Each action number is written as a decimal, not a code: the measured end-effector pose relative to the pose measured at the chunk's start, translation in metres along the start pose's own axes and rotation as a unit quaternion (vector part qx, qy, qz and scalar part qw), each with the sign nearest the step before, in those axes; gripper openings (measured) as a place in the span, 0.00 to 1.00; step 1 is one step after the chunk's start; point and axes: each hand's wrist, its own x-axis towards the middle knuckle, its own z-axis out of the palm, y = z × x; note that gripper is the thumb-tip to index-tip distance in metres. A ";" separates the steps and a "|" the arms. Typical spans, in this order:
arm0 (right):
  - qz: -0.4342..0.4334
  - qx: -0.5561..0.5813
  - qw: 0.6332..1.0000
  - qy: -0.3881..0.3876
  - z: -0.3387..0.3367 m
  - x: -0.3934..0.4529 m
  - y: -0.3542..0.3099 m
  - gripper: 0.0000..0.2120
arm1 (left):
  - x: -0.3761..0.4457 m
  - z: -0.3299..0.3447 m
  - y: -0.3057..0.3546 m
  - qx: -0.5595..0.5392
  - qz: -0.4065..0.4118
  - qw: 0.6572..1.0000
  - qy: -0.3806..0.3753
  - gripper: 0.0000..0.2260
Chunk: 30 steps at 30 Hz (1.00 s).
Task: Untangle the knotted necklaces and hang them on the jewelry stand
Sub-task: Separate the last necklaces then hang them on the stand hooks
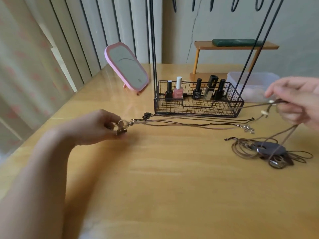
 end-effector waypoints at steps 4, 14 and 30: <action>0.006 -0.081 0.992 -0.102 0.006 -0.006 -0.005 0.07 | -0.004 -0.006 -0.011 0.109 -0.081 0.990 0.026 0.11; -0.018 -0.304 0.952 -0.013 0.010 -0.003 -0.007 0.08 | -0.006 -0.008 -0.015 0.102 -0.112 0.988 0.017 0.10; -0.079 -0.091 0.957 -0.264 0.089 0.009 -0.004 0.06 | -0.003 0.092 0.115 -0.339 0.283 0.896 -0.048 0.19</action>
